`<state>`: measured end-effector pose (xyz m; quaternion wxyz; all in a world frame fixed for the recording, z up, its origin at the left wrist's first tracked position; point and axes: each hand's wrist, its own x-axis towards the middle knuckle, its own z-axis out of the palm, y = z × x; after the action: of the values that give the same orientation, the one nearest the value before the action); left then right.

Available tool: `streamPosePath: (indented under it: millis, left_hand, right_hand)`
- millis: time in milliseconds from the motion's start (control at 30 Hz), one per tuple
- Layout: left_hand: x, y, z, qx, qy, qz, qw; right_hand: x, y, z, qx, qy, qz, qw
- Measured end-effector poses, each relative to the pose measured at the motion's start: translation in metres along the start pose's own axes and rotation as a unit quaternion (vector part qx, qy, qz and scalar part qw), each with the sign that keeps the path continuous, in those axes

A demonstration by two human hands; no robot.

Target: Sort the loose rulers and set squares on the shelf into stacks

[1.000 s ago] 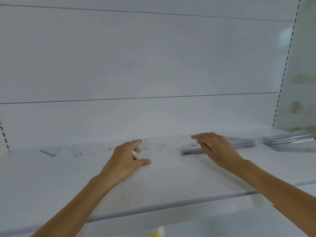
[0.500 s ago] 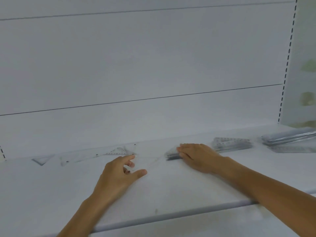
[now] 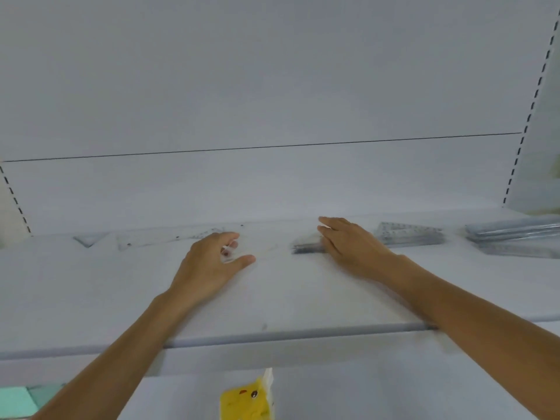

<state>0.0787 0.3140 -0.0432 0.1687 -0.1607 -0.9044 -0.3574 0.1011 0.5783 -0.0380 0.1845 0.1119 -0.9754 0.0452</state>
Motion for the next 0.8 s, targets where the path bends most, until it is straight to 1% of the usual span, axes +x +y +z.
streamPosePath:
  millis: [100, 200, 267, 300, 367, 467, 600, 800]
  left_hand:
    - [0.002, 0.007, 0.002, -0.012, 0.002, 0.004, 1.000]
    - [0.007, 0.019, 0.008, -0.031, 0.001, 0.011, 0.999]
    - [0.012, 0.029, 0.015, -0.051, -0.005, 0.015, 0.999]
    - [0.015, 0.034, 0.019, -0.059, -0.006, 0.015, 0.998]
    - [0.022, 0.044, 0.029, -0.068, -0.005, 0.015, 0.998]
    - [0.032, 0.060, 0.048, -0.070, 0.004, 0.029, 0.997]
    - [0.043, 0.081, 0.071, -0.050, -0.022, 0.053, 0.997]
    - [0.052, 0.094, 0.093, -0.031, -0.002, 0.083, 0.996]
  right_hand:
    - [-0.011, -0.001, -0.013, 0.025, -0.014, 0.021, 0.999]
    - [-0.032, -0.008, -0.020, 0.064, -0.023, 0.015, 0.998]
    - [-0.048, -0.015, -0.020, 0.091, -0.047, 0.016, 0.995]
    - [-0.055, -0.018, -0.017, 0.088, -0.059, 0.006, 0.994]
    - [-0.062, -0.023, -0.013, 0.077, -0.057, -0.012, 0.995]
    - [-0.061, -0.023, -0.010, 0.079, -0.047, -0.006, 0.996]
    - [-0.061, -0.021, -0.009, 0.086, -0.035, -0.004, 0.996]
    - [-0.061, -0.022, -0.009, 0.077, -0.039, 0.000, 0.996]
